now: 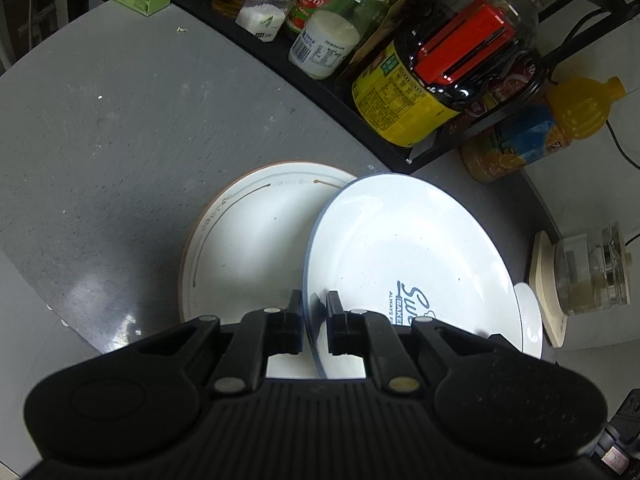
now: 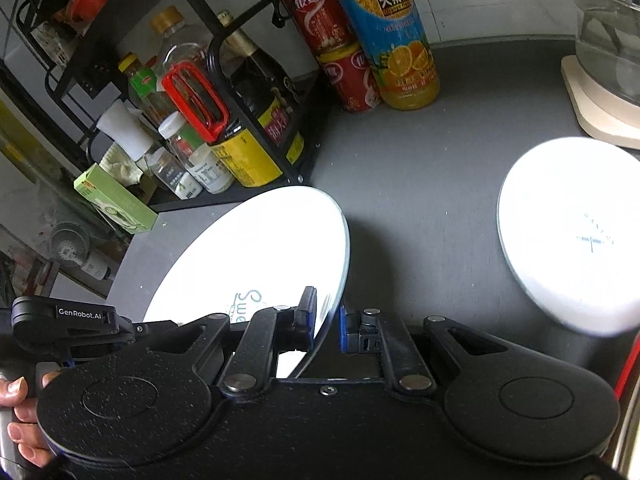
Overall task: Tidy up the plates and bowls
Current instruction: 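Lower the 'Sweet' plate onto the flower-pattern plate with both grippers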
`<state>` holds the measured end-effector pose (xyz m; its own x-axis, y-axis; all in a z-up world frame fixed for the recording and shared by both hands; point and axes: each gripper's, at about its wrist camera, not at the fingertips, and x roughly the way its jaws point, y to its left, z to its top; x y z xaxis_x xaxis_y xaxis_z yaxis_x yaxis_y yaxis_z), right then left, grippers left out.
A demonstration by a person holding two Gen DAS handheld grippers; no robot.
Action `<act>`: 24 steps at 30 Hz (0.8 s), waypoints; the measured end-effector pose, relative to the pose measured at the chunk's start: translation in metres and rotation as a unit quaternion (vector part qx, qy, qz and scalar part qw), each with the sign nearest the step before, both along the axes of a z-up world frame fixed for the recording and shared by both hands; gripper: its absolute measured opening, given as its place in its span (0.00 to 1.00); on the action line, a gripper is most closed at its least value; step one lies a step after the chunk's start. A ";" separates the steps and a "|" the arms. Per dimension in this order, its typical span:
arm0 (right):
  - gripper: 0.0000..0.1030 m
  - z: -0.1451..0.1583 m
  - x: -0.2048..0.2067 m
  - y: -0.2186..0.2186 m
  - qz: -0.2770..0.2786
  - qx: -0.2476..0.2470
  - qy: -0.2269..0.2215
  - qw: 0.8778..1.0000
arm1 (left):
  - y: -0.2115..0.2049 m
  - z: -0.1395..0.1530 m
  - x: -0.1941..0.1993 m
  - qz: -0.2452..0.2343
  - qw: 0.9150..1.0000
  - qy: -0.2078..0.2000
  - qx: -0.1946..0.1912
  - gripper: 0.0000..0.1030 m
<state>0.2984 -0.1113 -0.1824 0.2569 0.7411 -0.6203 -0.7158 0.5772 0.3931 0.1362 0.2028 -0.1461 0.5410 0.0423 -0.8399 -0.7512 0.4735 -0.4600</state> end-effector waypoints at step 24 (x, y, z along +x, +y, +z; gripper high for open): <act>0.10 -0.019 -0.028 0.031 0.008 -0.057 -0.017 0.998 | 0.022 -0.034 -0.019 0.006 0.999 0.029 -0.026 0.12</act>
